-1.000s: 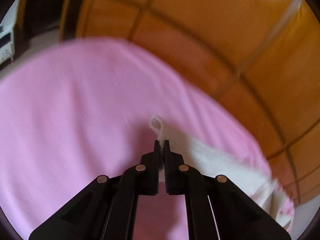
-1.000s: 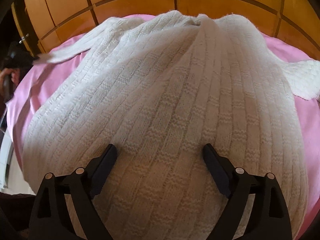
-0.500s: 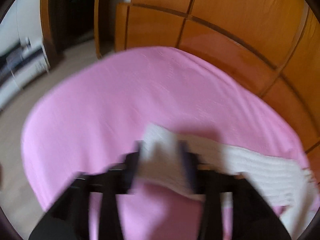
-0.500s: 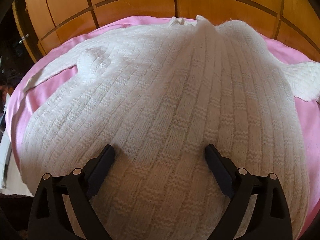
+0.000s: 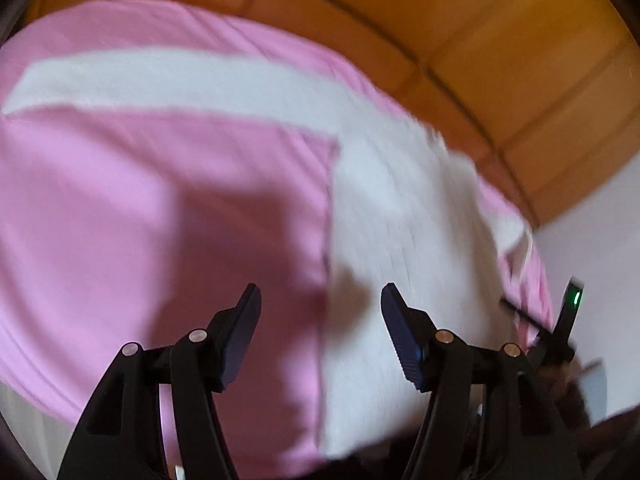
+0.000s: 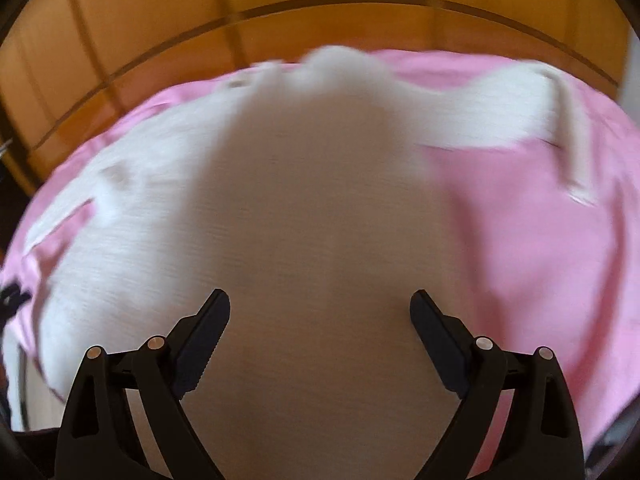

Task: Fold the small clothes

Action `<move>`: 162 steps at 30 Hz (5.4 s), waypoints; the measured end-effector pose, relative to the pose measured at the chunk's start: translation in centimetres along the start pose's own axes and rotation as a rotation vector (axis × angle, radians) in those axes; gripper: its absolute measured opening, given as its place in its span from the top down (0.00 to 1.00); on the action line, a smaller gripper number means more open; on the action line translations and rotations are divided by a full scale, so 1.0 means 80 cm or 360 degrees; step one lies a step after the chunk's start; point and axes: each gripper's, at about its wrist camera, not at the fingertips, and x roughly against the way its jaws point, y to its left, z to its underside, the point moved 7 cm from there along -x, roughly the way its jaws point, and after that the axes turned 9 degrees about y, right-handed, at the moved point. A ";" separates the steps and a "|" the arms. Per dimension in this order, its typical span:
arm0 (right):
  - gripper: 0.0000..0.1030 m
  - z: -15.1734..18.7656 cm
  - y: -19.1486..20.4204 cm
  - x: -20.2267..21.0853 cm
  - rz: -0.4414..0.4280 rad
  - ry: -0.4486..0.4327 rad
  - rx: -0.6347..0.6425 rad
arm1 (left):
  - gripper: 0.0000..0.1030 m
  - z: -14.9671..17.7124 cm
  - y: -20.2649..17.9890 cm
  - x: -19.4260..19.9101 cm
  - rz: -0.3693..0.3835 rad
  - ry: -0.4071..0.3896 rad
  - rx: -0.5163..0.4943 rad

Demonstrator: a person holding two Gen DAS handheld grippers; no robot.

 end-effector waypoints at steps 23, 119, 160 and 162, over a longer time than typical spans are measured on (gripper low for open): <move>0.77 0.063 -0.074 0.032 -0.0159 0.0142 -0.0065 | 0.55 0.064 -0.025 -0.019 -0.0062 0.0070 0.0046; 0.94 0.068 -0.044 0.017 -0.0570 0.0373 -0.0163 | 0.92 0.042 -0.035 -0.043 -0.0250 0.0047 0.0016; 0.94 -0.183 -0.464 0.033 -0.0228 -0.0495 -0.1445 | 0.35 -0.038 -0.192 -0.096 -0.0192 0.0045 -0.0391; 0.94 -0.225 -0.411 0.056 -0.0231 -0.0529 -0.1158 | 0.35 -0.042 -0.190 -0.096 -0.0174 0.0038 -0.0365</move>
